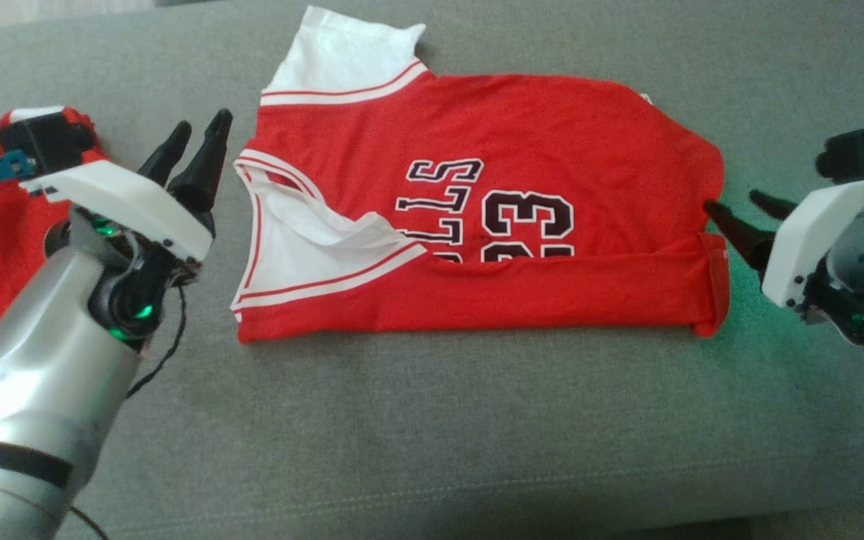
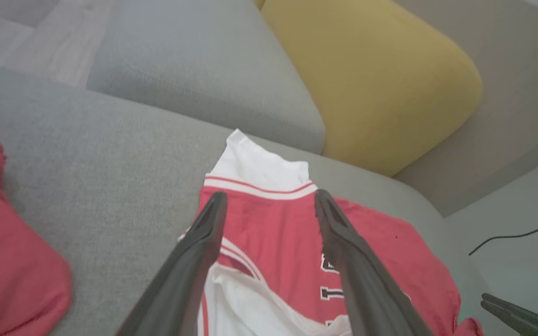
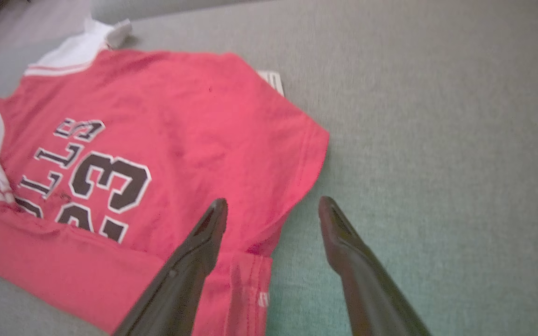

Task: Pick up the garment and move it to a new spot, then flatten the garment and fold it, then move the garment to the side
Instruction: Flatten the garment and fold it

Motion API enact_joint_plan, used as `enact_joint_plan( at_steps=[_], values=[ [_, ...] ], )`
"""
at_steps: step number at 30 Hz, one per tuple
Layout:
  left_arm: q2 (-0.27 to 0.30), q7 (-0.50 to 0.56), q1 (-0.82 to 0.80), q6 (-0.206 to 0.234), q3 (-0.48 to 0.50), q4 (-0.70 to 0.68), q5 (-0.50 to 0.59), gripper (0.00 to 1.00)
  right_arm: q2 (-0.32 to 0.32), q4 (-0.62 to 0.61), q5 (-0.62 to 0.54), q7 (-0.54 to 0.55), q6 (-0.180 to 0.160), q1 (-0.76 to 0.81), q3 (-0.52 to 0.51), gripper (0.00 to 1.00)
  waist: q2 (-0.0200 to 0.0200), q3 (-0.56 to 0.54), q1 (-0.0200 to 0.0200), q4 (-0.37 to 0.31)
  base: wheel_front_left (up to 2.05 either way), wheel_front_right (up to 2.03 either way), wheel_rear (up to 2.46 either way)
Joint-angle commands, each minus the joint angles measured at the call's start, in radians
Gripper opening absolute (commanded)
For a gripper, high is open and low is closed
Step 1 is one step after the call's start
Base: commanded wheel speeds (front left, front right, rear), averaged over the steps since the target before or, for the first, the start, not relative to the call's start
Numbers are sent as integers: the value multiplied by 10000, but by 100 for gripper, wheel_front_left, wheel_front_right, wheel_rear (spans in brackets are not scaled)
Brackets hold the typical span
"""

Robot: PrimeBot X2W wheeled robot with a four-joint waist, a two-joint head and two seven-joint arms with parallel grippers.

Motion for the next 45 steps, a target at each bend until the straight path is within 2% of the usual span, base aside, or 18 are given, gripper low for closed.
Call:
enact_joint_plan(
  at_steps=[1,5,11,16,21,26,31,37,45],
  values=[
    [223,-394,-413,24,466,-174,121,100,-296,-86,-96,-461,75,21,-101,100,0,-172,-1,99,0,0,0],
    [-185,-1405,154,4,827,-216,-48,100,-257,-81,-56,-1866,75,390,-465,100,0,-571,-1,284,0,0,0],
    [-642,-1857,1406,89,1731,-869,0,100,-117,-19,-439,-3775,75,1131,-907,100,0,-1184,-1,497,0,0,0],
    [-1274,-1874,3011,310,3183,-2018,1121,100,310,22,-919,-4801,75,1872,-1491,100,0,-1550,-1,529,0,0,0],
    [-2207,-1876,4640,308,4014,-2826,2400,100,890,-90,-1566,-5038,75,2882,-2662,100,0,-1735,-1,473,0,0,0],
    [-2883,-1877,5658,197,4446,-2788,3360,100,1560,-651,-2618,-5052,75,4197,-4368,100,0,-1805,-1,303,0,0,0],
    [-3072,-1877,5780,260,4553,-2235,4020,100,2068,-1100,-3544,-5053,75,4836,-5263,100,0,-1795,-1,86,0,0,0],
    [-3206,-1878,5365,455,4776,-998,4274,100,2585,-1657,-4434,-4952,75,5091,-5917,100,0,-1669,-1,-322,0,0,0],
    [-2993,-1878,4381,955,4813,1004,4724,100,3035,-2463,-5126,-4415,75,5364,-6532,100,0,-1316,-1,-840,0,0,0]
  ],
)
